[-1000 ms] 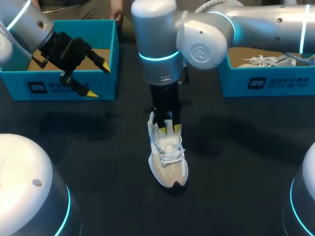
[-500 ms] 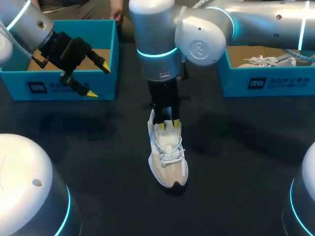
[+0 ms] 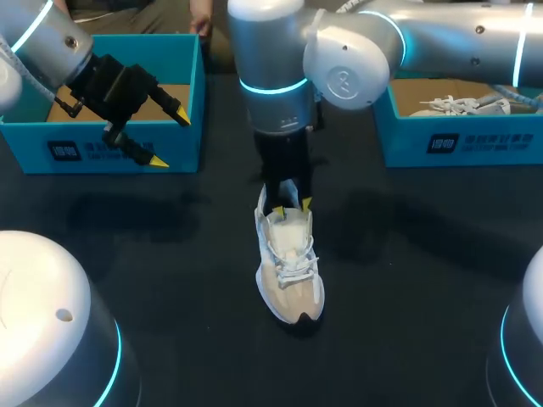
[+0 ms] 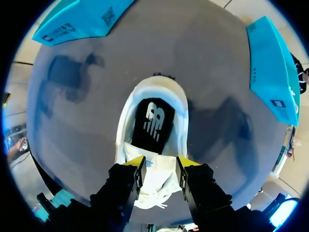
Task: Take the shoe out of the shoebox, open the shoe tongue, remove and reinsert the insole, then place the shoe into the shoebox
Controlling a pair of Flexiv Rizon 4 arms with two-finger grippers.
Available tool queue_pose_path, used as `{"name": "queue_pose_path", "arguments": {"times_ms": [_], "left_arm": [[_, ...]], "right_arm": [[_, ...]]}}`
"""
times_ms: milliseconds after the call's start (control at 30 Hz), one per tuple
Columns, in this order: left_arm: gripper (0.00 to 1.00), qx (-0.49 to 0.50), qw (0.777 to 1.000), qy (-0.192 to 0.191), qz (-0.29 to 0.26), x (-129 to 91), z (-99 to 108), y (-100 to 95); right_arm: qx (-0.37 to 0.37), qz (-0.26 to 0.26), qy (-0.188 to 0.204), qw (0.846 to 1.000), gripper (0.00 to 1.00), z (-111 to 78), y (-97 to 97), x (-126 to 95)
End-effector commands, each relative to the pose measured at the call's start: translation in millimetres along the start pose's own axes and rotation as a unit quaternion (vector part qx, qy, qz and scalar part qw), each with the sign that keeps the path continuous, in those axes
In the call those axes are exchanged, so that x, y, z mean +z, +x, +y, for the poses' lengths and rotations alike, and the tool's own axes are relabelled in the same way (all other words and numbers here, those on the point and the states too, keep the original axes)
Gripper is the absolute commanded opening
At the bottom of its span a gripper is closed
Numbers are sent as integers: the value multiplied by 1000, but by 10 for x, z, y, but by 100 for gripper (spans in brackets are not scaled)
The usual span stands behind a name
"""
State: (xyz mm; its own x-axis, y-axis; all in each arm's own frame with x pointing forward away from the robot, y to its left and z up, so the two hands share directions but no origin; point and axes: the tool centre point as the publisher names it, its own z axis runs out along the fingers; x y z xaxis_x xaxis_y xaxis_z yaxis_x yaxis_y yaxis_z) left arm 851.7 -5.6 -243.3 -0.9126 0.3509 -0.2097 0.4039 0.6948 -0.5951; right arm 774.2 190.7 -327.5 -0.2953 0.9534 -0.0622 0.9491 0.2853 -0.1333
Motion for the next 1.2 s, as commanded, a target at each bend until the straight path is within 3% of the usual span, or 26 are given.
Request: {"name": "queue_pose_path", "arguments": {"times_ms": [33, 167, 200, 300, 367, 400, 433, 633, 833, 1200], "left_arm": [[100, 0, 1000, -1, 0, -7, -2, 4], [100, 0, 1000, -1, 0, -7, -2, 4], [100, 0, 1000, -1, 0, -7, -2, 4], [100, 0, 1000, -1, 0, -7, -2, 4], [100, 0, 1000, -1, 0, -7, -2, 4], [100, 0, 1000, -1, 0, -7, -2, 4], [100, 0, 1000, -1, 0, -7, -2, 4], [100, 0, 1000, -1, 0, -7, -2, 4], [100, 0, 1000, -1, 0, -7, -2, 4], [100, 0, 1000, -1, 0, -7, -2, 4]], "right_arm": [[-32, -10, -42, 999, 42, -28, -32, -213], [-119, -30, -95, 988, 50, 84, -41, -362], [-140, -38, -108, 984, 62, 101, -48, -404], [-226, -70, -125, 963, 64, 157, -44, -544], [-279, -84, -129, 948, 75, 193, -37, -612], [-299, -88, -130, 941, 91, 206, -37, -635], [-328, -95, -128, 931, 100, 232, -37, -667], [-437, -119, -123, 883, 100, 358, -37, -757], [-523, -122, -111, 836, 100, 483, -22, -663], [-561, -139, -113, 808, 100, 707, -91, -318]]}}
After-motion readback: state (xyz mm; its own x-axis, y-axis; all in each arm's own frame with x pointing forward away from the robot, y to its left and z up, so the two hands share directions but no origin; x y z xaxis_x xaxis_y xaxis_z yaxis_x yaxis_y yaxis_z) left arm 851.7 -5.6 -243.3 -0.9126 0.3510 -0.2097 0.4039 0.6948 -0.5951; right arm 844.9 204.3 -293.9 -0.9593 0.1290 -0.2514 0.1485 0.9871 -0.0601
